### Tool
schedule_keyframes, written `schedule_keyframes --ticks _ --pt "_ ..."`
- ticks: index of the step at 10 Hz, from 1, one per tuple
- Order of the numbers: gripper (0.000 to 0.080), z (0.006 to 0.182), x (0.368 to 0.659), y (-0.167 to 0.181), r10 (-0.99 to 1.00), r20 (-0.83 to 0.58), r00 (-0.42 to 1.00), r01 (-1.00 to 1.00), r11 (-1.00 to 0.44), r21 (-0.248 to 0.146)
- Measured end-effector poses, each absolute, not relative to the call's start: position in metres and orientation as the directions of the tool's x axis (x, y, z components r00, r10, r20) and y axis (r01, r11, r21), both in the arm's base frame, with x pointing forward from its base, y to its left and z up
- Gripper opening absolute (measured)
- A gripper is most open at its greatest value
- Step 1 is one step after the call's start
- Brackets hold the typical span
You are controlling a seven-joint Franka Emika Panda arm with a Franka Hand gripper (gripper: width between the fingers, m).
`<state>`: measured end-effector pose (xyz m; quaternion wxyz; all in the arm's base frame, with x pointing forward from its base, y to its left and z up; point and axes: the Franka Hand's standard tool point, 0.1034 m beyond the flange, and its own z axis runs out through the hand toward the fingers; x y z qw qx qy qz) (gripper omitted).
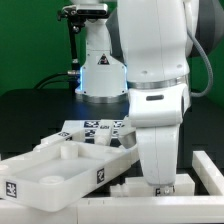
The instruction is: Assemble desk
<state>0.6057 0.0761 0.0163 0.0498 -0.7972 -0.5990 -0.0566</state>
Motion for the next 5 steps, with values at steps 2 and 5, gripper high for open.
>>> schedule_keyframes --ticks 2,5 --pt "0.0650 0.0099 0.6026 0.0724 0.948 0.149 0.283 0.959 -0.284 -0.015" --pt "0.0426 0.0100 0.6029 0.0718 0.947 0.149 0.285 0.958 -0.286 -0.015"
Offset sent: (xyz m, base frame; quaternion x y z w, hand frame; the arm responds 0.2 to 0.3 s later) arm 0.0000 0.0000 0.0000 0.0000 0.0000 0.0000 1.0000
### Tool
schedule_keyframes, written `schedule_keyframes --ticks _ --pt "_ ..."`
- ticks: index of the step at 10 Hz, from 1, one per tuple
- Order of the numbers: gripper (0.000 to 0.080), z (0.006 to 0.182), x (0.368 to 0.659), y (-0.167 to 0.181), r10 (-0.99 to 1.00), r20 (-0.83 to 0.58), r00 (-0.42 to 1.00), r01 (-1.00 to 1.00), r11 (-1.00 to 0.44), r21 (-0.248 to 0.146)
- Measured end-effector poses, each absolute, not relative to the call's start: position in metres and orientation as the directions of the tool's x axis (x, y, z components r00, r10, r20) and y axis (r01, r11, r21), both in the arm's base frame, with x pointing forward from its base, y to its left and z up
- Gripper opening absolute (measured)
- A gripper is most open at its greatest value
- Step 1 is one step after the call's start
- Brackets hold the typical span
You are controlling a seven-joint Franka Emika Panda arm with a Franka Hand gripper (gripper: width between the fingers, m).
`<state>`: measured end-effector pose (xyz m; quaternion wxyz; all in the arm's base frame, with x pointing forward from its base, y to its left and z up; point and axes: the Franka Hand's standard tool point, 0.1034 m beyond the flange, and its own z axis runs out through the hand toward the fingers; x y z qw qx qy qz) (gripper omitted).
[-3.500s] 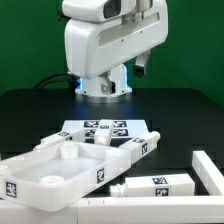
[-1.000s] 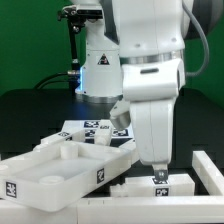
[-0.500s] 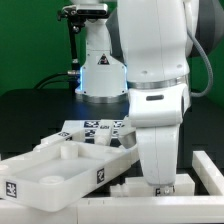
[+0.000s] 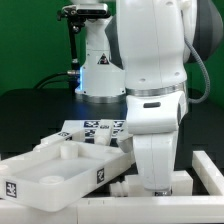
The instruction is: Assemble desk
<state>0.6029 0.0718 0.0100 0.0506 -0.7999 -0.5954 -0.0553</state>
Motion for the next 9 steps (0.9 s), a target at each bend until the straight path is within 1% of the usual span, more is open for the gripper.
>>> schedule_keyframes --ticks 1,2,4,5,6,7,8,9 --pt "0.0426 0.010 0.603 0.072 0.947 0.149 0.285 0.958 -0.286 -0.015" --pt "0.0282 0.010 0.603 0.074 0.948 0.148 0.282 0.959 -0.284 -0.013" --pt "0.0283 0.014 0.603 0.095 0.958 0.149 0.245 0.969 -0.248 -0.002" --pt "0.0283 0.020 0.605 0.094 0.961 0.137 0.239 0.970 -0.242 0.007" --pt "0.0283 0.033 0.608 0.095 0.963 0.133 0.234 0.972 -0.237 0.008" --pt "0.0283 0.048 0.608 0.097 0.928 0.129 0.349 0.935 -0.354 0.012" --pt "0.0284 0.062 0.601 0.103 0.894 0.117 0.433 0.900 -0.437 0.009" --pt "0.0284 0.069 0.599 0.104 0.872 0.105 0.479 0.877 -0.481 -0.006"
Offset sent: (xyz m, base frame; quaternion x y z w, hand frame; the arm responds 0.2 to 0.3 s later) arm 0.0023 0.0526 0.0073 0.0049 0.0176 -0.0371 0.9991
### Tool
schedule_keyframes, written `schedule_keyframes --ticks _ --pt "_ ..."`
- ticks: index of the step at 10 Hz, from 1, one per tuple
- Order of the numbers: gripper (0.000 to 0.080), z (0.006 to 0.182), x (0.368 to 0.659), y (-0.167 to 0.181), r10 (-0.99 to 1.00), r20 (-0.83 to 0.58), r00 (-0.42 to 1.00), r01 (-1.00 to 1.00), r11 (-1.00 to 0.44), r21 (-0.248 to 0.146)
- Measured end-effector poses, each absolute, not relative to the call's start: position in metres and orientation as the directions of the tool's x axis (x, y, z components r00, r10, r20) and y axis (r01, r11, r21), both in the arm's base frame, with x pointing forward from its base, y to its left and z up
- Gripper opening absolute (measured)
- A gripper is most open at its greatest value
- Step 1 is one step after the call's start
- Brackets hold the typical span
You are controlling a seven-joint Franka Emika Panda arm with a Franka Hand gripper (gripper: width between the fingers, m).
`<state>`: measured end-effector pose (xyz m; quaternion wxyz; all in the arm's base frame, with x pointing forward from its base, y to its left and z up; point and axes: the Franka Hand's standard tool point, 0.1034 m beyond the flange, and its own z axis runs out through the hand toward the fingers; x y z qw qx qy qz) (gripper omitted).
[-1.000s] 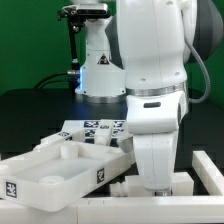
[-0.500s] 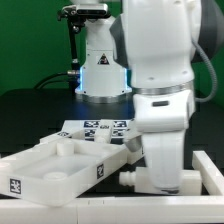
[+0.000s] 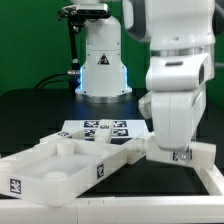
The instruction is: Assemble desk
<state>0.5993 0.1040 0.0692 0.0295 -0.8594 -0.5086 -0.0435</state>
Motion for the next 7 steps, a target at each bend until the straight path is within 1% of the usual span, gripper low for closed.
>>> schedule_keyframes --ticks 1,4,5,6,7 --pt "0.0284 0.070 0.602 0.098 0.880 0.105 0.463 0.885 -0.465 -0.001" --pt "0.0284 0.068 0.600 0.098 0.878 0.104 0.467 0.883 -0.469 -0.004" --pt "0.0284 0.074 0.596 0.094 0.841 0.129 0.525 0.847 -0.532 0.022" --pt "0.0284 0.081 0.573 0.089 0.760 0.143 0.634 0.765 -0.644 0.026" --pt "0.0284 0.083 0.546 0.088 0.651 0.147 0.745 0.657 -0.754 0.008"
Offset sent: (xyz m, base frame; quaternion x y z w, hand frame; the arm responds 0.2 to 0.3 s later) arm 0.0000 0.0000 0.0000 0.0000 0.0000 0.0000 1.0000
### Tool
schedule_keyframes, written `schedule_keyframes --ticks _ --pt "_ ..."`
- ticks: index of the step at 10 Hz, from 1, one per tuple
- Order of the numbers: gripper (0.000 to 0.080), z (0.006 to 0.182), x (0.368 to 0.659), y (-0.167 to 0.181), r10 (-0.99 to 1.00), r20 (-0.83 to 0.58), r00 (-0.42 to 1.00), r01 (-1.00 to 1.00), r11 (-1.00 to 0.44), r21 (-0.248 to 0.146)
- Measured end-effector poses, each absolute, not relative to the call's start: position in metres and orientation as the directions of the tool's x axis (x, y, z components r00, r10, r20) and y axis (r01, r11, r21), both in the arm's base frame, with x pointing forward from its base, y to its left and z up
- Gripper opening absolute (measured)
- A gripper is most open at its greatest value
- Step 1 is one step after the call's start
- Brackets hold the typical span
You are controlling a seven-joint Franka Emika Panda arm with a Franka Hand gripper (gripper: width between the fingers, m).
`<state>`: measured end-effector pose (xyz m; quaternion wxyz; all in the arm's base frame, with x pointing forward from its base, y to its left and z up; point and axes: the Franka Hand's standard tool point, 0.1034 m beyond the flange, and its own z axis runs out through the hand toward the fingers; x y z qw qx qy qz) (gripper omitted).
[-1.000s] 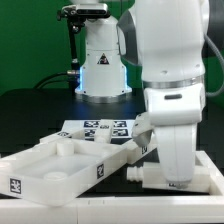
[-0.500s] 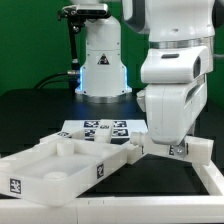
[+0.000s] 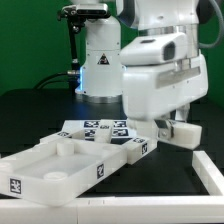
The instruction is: Assemble desk
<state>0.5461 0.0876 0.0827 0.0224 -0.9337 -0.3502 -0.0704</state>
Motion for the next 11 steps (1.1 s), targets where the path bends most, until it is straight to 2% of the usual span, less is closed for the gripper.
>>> schedule_keyframes --ticks 1,2,5,6,7,9,11 --pt "0.0284 0.085 0.543 0.086 0.671 0.156 0.725 0.677 -0.736 0.024" --pt "0.0284 0.088 0.553 0.080 0.663 0.159 0.731 0.669 -0.743 0.023" --pt "0.0284 0.085 0.549 0.086 0.456 0.162 0.875 0.466 -0.884 -0.031" --pt "0.0284 0.083 0.535 0.096 0.239 0.160 0.958 0.253 -0.965 -0.074" --pt "0.0284 0.077 0.503 0.109 0.038 0.111 0.993 0.051 -0.992 -0.114" --pt "0.0284 0.076 0.479 0.133 -0.131 0.078 0.988 -0.120 -0.984 -0.132" --pt "0.0284 0.076 0.481 0.131 -0.168 0.071 0.983 -0.157 -0.977 -0.143"
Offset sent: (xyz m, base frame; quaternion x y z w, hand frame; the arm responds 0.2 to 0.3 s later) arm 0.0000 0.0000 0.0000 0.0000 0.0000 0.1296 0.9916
